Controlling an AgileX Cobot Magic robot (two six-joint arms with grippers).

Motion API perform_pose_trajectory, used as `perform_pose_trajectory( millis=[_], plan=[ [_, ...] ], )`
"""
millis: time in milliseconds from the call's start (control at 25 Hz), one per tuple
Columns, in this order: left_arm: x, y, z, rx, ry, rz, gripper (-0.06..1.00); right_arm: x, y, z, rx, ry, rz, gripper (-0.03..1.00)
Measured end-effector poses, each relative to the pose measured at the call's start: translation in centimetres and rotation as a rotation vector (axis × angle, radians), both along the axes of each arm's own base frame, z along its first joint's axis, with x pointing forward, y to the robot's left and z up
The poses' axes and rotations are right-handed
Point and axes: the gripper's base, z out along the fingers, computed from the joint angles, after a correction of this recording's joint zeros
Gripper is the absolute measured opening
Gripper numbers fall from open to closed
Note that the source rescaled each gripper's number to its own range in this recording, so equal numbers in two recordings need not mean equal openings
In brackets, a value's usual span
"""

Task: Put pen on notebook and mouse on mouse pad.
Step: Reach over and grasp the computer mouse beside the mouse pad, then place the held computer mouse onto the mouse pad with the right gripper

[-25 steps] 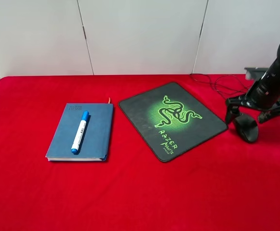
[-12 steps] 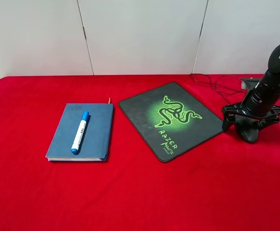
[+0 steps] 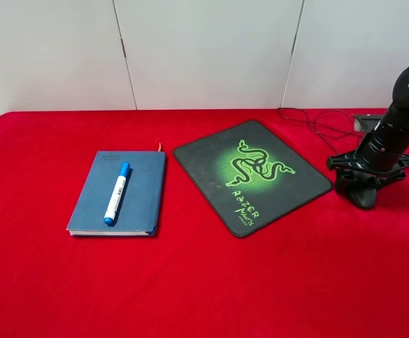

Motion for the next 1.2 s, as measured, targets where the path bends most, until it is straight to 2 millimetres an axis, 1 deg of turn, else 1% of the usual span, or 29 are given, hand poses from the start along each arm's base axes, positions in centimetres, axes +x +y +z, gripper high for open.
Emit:
perform_pose_trajectory(
  millis=[40,520,680,800,1000,1200],
  plan=[
    [0.0,0.0,0.0,0.0,0.0,0.0,1.0,0.0,0.0,0.0,0.0,0.001,0.0,0.0],
    [0.0,0.0,0.0,0.0,0.0,0.0,1.0,-0.1,0.0,0.0,0.001,0.007,0.0,0.0],
    [0.0,0.0,0.0,0.0,0.0,0.0,1.0,-0.1,0.1,0.3,0.01,0.037,-0.003,0.0],
    [0.0,0.0,0.0,0.0,0.0,0.0,1.0,0.1,0.2,1.3,0.02,0.069,-0.003,0.0],
    [0.0,0.0,0.0,0.0,0.0,0.0,1.0,1.0,0.3,4.3,0.038,0.05,-0.007,0.0],
    [0.0,0.0,0.0,0.0,0.0,0.0,1.0,1.0,0.7,6.5,0.085,0.046,-0.029,0.0]
  ],
)
